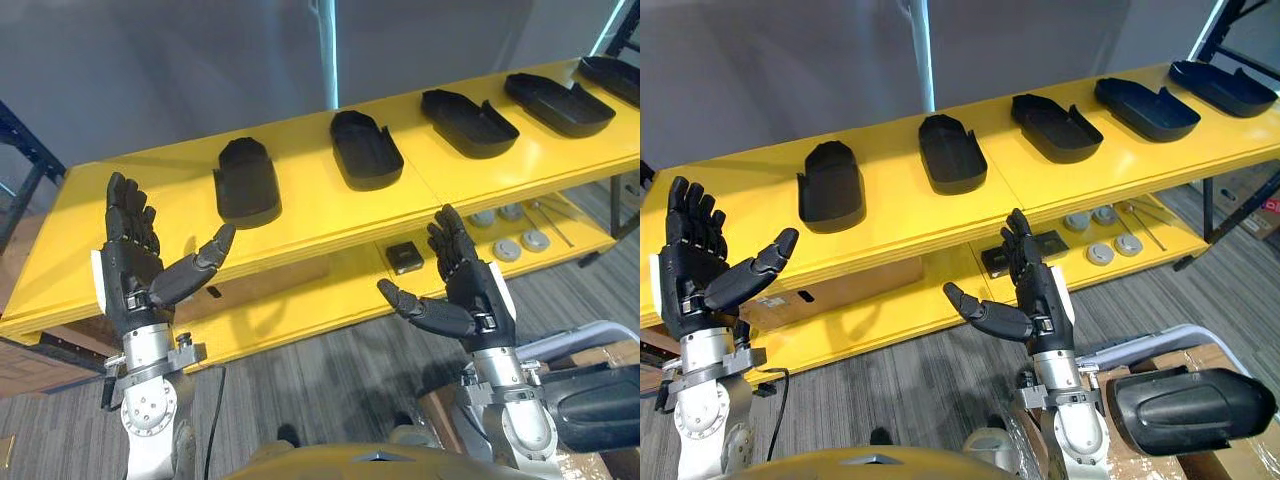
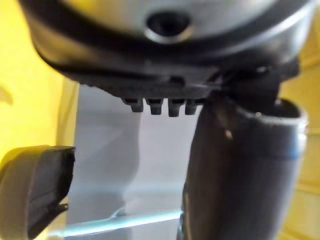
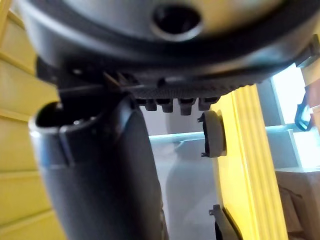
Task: Walk over and take three plastic housings, then place them on the shelf
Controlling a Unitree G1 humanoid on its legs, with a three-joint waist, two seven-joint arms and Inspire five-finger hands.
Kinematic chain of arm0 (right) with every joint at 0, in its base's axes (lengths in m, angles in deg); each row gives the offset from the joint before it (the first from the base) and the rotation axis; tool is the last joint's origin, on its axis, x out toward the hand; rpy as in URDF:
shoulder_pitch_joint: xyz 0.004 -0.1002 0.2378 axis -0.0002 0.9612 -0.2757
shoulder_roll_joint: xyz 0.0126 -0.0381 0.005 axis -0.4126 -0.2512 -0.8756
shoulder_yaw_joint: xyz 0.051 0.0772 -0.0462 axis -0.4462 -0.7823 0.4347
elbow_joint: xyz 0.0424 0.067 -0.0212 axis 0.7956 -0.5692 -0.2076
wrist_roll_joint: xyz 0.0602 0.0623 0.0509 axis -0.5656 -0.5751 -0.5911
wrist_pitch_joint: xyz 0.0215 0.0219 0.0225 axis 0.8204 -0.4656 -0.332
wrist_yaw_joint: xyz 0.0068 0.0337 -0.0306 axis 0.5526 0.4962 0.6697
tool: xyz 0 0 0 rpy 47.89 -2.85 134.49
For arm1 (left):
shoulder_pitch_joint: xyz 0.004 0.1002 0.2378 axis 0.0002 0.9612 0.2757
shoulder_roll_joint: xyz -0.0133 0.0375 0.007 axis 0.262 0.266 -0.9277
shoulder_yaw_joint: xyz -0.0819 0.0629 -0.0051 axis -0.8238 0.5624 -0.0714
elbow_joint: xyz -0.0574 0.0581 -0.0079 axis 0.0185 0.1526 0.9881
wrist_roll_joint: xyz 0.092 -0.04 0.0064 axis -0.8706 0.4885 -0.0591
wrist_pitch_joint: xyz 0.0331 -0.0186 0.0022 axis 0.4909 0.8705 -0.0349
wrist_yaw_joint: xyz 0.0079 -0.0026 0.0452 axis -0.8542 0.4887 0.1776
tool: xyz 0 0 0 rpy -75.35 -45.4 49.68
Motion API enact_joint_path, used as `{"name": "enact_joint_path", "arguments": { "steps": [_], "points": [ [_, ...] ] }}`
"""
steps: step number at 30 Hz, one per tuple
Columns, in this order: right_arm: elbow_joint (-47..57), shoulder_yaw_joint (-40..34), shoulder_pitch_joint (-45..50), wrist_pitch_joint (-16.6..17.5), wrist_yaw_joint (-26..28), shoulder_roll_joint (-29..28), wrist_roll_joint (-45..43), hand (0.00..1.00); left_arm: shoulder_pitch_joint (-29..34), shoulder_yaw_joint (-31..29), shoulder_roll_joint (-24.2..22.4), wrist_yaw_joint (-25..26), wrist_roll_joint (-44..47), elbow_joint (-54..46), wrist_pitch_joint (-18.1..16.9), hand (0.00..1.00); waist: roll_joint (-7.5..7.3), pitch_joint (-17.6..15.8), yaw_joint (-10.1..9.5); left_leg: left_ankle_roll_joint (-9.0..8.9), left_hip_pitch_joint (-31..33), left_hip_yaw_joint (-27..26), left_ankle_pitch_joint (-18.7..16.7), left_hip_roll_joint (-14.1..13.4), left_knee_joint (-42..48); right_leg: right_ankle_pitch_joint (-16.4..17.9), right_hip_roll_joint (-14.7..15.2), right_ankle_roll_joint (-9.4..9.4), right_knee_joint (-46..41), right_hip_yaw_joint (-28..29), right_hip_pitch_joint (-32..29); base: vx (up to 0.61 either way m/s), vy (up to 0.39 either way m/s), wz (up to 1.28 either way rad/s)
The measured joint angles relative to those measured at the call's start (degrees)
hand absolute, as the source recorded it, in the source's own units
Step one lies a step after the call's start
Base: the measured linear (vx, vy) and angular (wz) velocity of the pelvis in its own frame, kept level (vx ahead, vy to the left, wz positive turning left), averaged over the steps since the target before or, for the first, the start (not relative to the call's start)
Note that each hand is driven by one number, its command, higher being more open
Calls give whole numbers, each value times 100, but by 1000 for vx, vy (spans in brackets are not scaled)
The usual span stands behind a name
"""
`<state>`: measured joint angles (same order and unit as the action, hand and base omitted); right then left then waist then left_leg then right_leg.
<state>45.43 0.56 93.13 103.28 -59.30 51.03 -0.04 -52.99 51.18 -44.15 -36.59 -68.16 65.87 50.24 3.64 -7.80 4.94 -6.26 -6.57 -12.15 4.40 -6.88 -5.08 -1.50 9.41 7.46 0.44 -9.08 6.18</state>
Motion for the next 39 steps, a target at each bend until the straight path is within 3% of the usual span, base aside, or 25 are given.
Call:
{"name": "enact_joint_path", "arguments": {
  "steps": [5,12,18,23,27,28,30,31,34,35,36,37,38,39],
  "points": [
    [0,47,-5,2,-637,-163,-3,100,361,-52,-147,-207,424,-408,-270,100,-64,112,-59,-1,26,60,11,3,0,1,8,1,26,-82,35,6,4,7],
    [0,-101,-6,2,-1677,-241,477,100,352,-53,-239,-838,686,-560,-289,100,-95,239,-53,-6,113,87,39,10,0,-7,14,9,63,-125,-25,18,2,3],
    [1,-855,159,6,-2269,-442,721,100,299,160,-223,-1479,1425,-741,-288,100,-136,241,35,-49,-19,-451,-34,-73,13,-98,-86,5,45,422,-255,26,6,-45],
    [2,-2142,561,163,-2730,-536,737,100,41,642,-169,-1656,2053,-682,-302,100,-146,242,476,-170,-381,-1305,-267,-197,25,-152,-296,1,54,1239,-446,26,13,-82],
    [-2,-2657,843,596,-2598,-703,380,100,-652,912,16,-1256,2050,-421,-392,100,-115,239,805,-239,-577,-1769,-476,-311,214,-176,-470,-14,36,1725,-520,72,-7,-78],
    [-5,-2683,893,736,-2446,-721,140,100,-915,956,12,-1080,2043,-269,-394,100,-122,232,887,-232,-578,-1868,-691,-397,523,-173,-542,-24,1,1916,-535,35,-15,-92],
    [-6,-2540,824,902,-2158,-711,-88,100,-1158,961,4,-751,2030,-103,-396,100,-159,196,873,111,-333,-1416,-1147,-578,1509,-91,-673,-141,-172,2301,-709,4,-27,-117],
    [-6,-2321,691,1006,-1957,-692,-107,100,-1177,945,1,-453,2015,-97,-399,100,-134,143,811,404,-78,-727,-1323,-626,2241,-28,-764,-193,-322,2610,-763,13,-34,-119],
    [-5,-1535,417,1092,-1412,-392,-112,100,-945,806,-81,-6,1945,-99,-382,100,-48,-10,603,632,322,629,-1342,-567,3468,82,-975,-358,-476,2989,-958,-22,53,-144],
    [-5,-1401,349,1091,-1299,-339,-111,100,-851,757,-127,-1,1944,-100,-381,100,27,-8,522,697,325,726,-1303,-561,3527,105,-994,-384,-446,2985,-973,-37,114,-140],
    [17,-1188,213,1096,-1124,-278,-108,100,-694,668,-246,-15,1942,-132,-378,100,166,-34,319,727,313,795,-1308,-705,3550,184,-1177,-492,-1210,2831,-1326,49,68,-91],
    [69,-1033,177,1095,-1036,-270,-109,100,-603,617,-203,-32,1943,-195,-381,100,-2,-69,256,716,303,800,-1327,-550,3562,530,-1107,-500,-1841,2623,-1496,49,-23,-46],
    [150,-990,51,1090,-957,-134,-115,100,-490,662,-306,-64,1955,-192,-364,100,-5,-175,238,671,311,908,-1375,-561,3438,514,-1060,-357,-1745,2482,-1511,26,-63,11],
    [170,-975,25,1090,-956,-101,-121,100,-462,679,-326,-78,1955,-192,-359,100,-8,-195,229,675,319,908,-1379,-573,3376,490,-1064,-349,-1724,2458,-1533,-58,-65,36]
  ]
}}
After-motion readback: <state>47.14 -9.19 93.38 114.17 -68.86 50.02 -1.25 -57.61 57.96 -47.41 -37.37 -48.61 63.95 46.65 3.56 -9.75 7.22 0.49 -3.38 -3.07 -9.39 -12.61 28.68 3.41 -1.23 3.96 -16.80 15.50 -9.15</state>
